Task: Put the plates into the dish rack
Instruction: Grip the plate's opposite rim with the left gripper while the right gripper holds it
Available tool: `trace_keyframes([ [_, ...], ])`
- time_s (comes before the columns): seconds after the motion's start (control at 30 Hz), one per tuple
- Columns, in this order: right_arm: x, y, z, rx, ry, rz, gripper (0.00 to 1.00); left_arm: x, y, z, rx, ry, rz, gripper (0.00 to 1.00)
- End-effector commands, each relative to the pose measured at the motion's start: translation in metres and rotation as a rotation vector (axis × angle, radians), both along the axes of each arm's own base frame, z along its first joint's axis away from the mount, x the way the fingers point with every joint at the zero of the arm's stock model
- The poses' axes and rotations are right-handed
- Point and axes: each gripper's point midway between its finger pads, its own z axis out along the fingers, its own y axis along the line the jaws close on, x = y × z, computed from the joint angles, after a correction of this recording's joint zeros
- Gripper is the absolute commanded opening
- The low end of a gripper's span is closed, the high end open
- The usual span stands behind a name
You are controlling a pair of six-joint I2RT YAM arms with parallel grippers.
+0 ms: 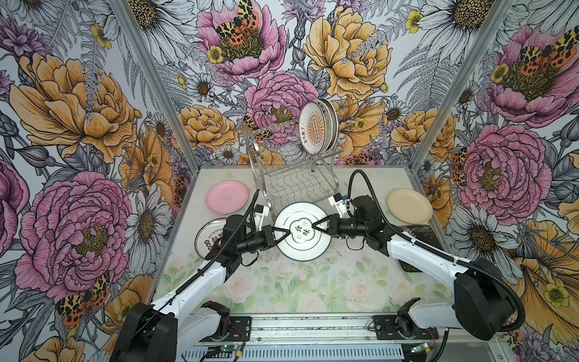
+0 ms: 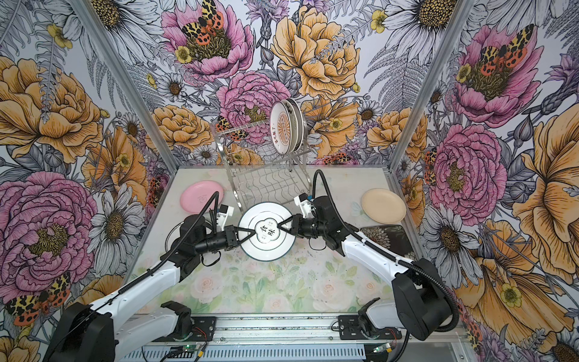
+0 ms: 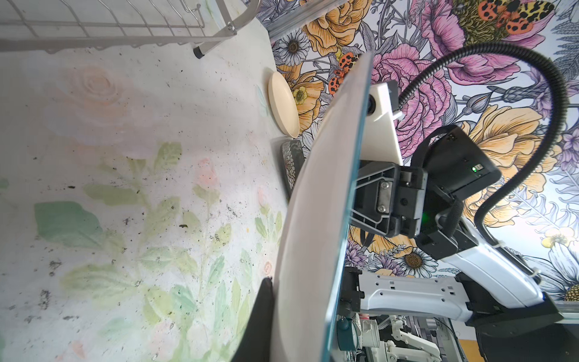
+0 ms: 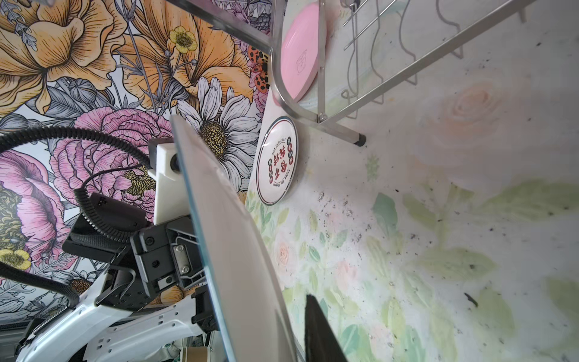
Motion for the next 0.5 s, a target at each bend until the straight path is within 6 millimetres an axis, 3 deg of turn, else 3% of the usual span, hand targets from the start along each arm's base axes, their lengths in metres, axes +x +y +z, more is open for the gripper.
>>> trace_keyframes([
  [0.0, 0.005, 0.009, 0.034, 0.056, -0.100, 0.033, 0.17, -0.002, -0.001, 0.006, -0.011, -0.049, -0.009, 0.01],
  [0.2, 0.004, 0.008, 0.032, 0.022, -0.103, 0.043, 0.00, 0.003, 0.004, 0.005, -0.003, -0.043, 0.014, 0.28],
  [0.33, 0.006, 0.002, 0.034, -0.002, -0.109, 0.027, 0.00, 0.007, 0.012, 0.006, 0.011, -0.046, 0.034, 0.56],
  [0.47, 0.014, -0.013, 0.035, -0.073, -0.126, -0.032, 0.00, 0.011, 0.024, 0.005, 0.043, -0.043, 0.062, 0.70],
])
